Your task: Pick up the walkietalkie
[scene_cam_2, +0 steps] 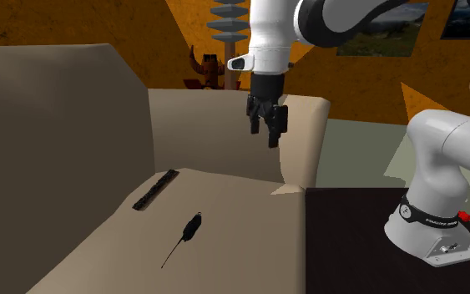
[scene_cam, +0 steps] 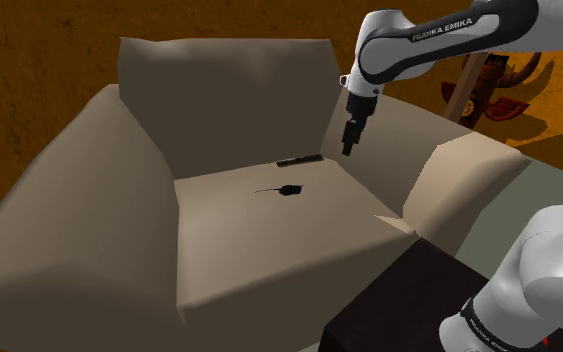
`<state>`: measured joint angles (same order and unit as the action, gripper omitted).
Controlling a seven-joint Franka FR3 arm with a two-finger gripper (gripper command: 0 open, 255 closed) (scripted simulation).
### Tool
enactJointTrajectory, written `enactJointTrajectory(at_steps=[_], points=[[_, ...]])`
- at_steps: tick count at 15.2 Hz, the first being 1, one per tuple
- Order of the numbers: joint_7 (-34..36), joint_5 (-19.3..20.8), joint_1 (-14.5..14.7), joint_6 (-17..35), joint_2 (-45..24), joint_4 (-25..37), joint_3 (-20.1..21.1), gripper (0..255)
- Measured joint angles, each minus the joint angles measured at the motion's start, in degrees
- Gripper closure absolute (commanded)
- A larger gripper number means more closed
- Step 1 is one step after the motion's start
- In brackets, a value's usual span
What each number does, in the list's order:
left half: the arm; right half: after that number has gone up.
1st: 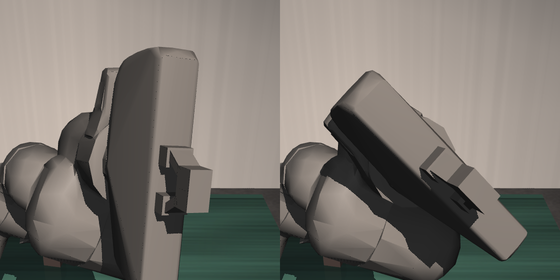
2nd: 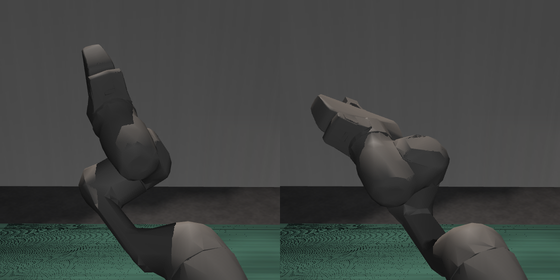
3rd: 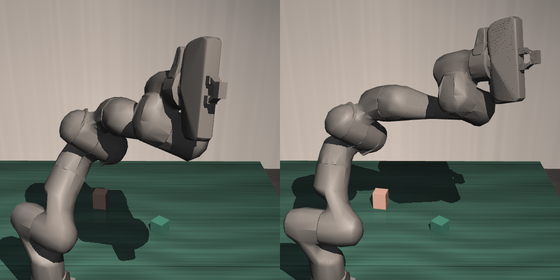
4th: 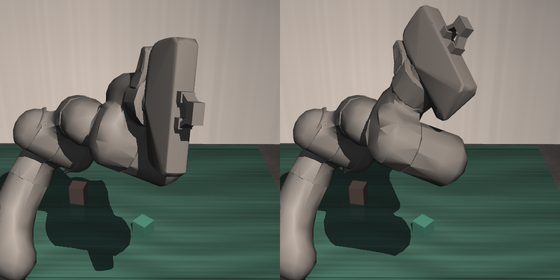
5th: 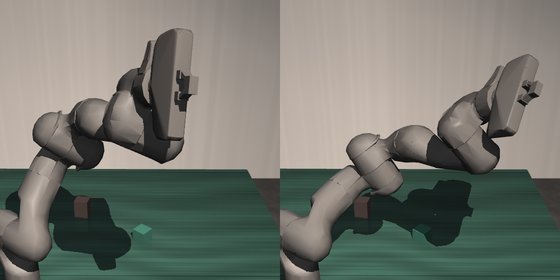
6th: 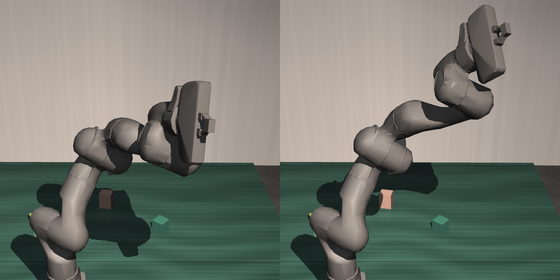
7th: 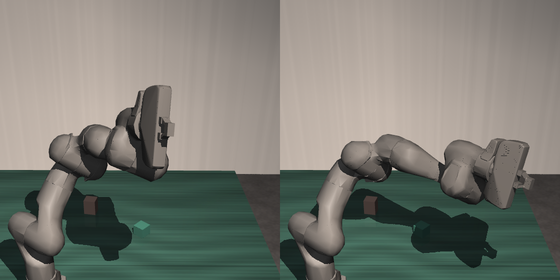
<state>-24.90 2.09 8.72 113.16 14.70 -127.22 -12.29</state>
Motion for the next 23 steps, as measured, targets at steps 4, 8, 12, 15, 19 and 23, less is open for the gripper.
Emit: enactJointTrajectory(at_steps=[4, 8, 12, 15, 19, 23], points=[[-7.9, -0.4, 1.3, 3.2, -9.0, 4.8, -0.6, 0], [-15.1, -0.9, 2.1, 5.9, -17.8, 9.9, -0.2, 0], [-21.6, -1.1, 2.5, 7.9, -26.7, 16.2, 0.9, 0], [-25.9, -0.7, 2.6, 8.7, -32.8, 21.0, 2.1, 0], [-31.3, 0.4, 2.8, 9.8, -41.1, 27.8, 3.7, 0], [-36.1, 2.0, 3.3, 10.3, -49.3, 35.2, 5.3, 0]])
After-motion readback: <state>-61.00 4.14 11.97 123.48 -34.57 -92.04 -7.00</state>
